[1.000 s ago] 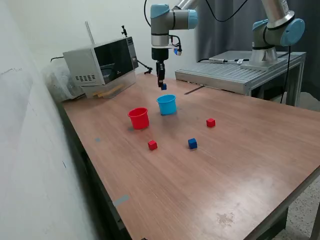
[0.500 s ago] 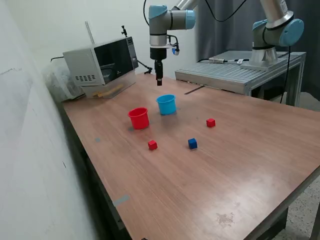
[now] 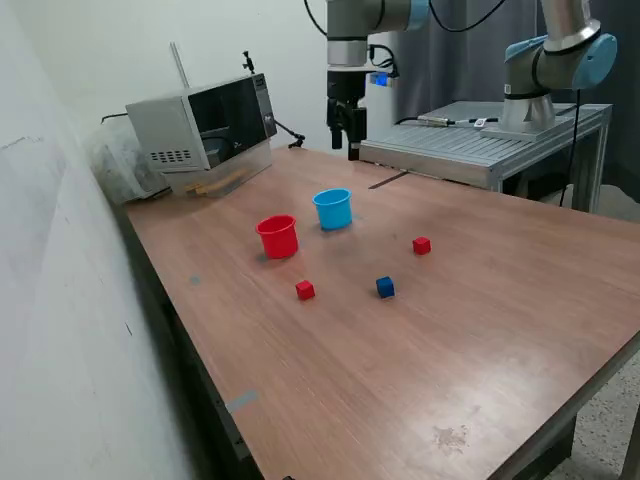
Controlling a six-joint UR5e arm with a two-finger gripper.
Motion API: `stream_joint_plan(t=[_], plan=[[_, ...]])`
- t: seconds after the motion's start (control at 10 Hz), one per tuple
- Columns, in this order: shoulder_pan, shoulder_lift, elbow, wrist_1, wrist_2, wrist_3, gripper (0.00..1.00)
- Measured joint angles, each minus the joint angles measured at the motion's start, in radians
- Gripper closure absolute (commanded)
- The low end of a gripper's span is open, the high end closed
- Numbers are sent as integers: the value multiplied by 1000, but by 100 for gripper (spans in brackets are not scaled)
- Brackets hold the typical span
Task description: Place red objects in the red bin, and blue objects in the blue bin.
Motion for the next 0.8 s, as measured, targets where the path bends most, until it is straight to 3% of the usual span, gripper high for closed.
stream_joint_plan(t=[0.3, 0.8], plan=[[149, -1, -74, 46, 4, 99, 0], [184, 117, -202, 94, -4, 325, 0]])
